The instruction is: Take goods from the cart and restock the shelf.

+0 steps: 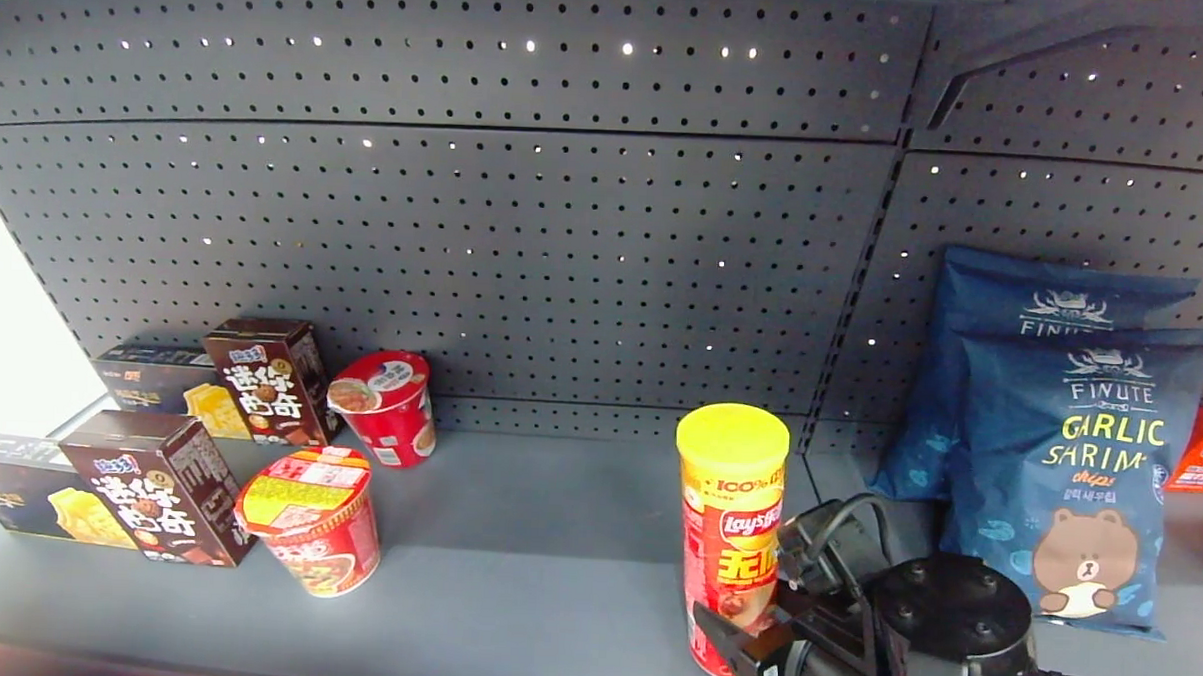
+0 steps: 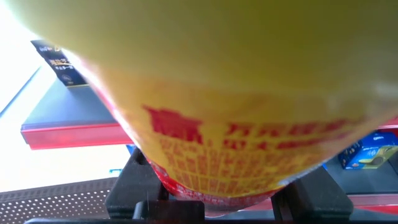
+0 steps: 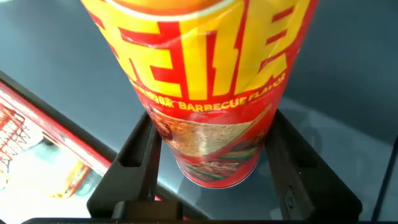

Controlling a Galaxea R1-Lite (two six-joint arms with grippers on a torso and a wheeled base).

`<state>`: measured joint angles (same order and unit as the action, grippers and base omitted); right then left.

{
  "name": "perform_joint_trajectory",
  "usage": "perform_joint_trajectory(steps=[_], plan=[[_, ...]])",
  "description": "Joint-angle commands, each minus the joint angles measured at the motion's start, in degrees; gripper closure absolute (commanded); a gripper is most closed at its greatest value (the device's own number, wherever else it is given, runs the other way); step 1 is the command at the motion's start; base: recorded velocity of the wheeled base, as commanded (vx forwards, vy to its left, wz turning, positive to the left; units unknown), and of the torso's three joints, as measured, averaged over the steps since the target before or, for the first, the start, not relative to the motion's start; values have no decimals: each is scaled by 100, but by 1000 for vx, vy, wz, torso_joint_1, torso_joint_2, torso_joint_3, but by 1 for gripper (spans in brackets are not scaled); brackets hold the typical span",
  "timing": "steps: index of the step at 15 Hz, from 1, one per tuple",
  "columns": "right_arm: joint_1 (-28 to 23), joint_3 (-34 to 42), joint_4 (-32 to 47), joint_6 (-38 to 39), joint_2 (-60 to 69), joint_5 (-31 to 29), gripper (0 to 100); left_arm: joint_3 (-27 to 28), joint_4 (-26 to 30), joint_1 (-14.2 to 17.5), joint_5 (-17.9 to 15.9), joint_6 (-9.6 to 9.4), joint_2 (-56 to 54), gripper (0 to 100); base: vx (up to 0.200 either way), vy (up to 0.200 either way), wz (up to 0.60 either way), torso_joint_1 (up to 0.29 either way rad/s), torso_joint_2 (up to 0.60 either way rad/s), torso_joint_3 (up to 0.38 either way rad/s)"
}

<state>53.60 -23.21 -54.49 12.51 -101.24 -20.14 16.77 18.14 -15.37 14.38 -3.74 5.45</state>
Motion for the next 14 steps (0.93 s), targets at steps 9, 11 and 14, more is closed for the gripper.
perform_joint_trajectory(steps=[9,11,14], plan=[[107,423,-53,6,201,-52,0,-8,-3,-1,38,14,9,100,0,0,0,0,0,0],[71,713,-53,-3,571,-139,0,-8,-3,-1,38,14,9,100,0,0,0,0,0,0],[-16,1249,-53,-47,1309,-139,0,-16,-3,-1,38,5,9,100,0,0,0,0,0,0]])
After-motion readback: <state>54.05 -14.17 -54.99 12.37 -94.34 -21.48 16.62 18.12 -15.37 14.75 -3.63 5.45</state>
